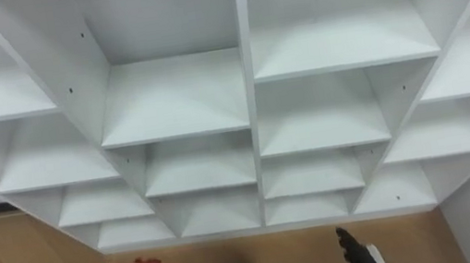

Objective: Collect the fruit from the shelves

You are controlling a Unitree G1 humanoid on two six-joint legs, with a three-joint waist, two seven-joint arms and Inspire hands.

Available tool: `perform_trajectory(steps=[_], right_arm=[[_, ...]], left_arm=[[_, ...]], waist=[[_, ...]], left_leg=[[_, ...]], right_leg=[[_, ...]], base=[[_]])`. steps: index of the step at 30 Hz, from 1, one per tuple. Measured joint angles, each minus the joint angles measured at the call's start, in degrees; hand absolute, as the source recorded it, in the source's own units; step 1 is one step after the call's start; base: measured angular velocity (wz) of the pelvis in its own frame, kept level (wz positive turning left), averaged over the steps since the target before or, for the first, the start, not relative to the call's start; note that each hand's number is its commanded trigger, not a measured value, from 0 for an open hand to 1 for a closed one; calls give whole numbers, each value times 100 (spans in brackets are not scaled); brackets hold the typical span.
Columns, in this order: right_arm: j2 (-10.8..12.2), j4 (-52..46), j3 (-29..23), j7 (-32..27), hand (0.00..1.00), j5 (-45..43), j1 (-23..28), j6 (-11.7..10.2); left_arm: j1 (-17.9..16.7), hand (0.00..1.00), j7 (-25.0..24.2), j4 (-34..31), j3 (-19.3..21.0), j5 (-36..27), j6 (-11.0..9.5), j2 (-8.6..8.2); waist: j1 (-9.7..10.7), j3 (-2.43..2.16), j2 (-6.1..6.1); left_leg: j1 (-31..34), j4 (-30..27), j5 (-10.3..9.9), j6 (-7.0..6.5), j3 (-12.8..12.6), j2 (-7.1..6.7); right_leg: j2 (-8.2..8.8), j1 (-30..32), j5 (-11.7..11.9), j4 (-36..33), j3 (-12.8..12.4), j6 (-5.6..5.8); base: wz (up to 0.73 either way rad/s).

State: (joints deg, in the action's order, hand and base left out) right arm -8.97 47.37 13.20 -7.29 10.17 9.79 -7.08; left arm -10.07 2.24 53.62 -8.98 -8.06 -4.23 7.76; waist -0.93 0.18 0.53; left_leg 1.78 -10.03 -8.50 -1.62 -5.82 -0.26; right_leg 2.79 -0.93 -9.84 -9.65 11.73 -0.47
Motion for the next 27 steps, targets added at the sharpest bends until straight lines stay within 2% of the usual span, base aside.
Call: perform_trajectory(steps=[2,5,9,14,18,20,27], right_arm=[[0,287,-39,-4,0,59,51,-114],[-3,716,-238,4,0,58,27,-119],[-11,1241,-503,63,0,55,26,-109],[-20,1698,-734,121,0,230,31,-105],[-21,2092,-960,258,0,400,40,-52],[-14,2205,-1056,367,0,457,72,47],[15,2511,-1370,430,0,576,157,361]], left_arm=[[-127,100,4,-27,101,32,-99,8],[-155,100,-9,52,305,207,-213,20],[-172,100,-12,301,556,312,-228,36],[-195,100,17,559,942,320,-228,39],[-265,100,98,617,1190,364,-219,20],[-304,100,108,615,1479,592,-180,-15],[-339,100,121,606,1740,717,176,-42]], waist=[[-1,7,25],[15,10,46],[32,11,71],[25,35,41],[29,26,33],[29,22,35],[53,15,28]], left_leg=[[-151,71,-9,5,26,-40],[-183,76,-16,4,52,-46],[-283,106,-49,9,54,-49],[-437,150,-84,14,53,-47],[-529,177,-112,12,51,-54],[-542,165,-132,12,41,-58],[-655,123,-194,4,38,-60]], right_leg=[[10,-130,-44,12,6,12],[9,-213,-61,33,15,21],[-10,-345,-63,110,0,29],[-36,-464,-65,184,-32,32],[-32,-540,-93,195,-37,55],[-32,-559,-98,200,-40,58],[-28,-685,-131,195,-44,75]], base=[[3],[4],[0],[-2],[0],[0],[0]])
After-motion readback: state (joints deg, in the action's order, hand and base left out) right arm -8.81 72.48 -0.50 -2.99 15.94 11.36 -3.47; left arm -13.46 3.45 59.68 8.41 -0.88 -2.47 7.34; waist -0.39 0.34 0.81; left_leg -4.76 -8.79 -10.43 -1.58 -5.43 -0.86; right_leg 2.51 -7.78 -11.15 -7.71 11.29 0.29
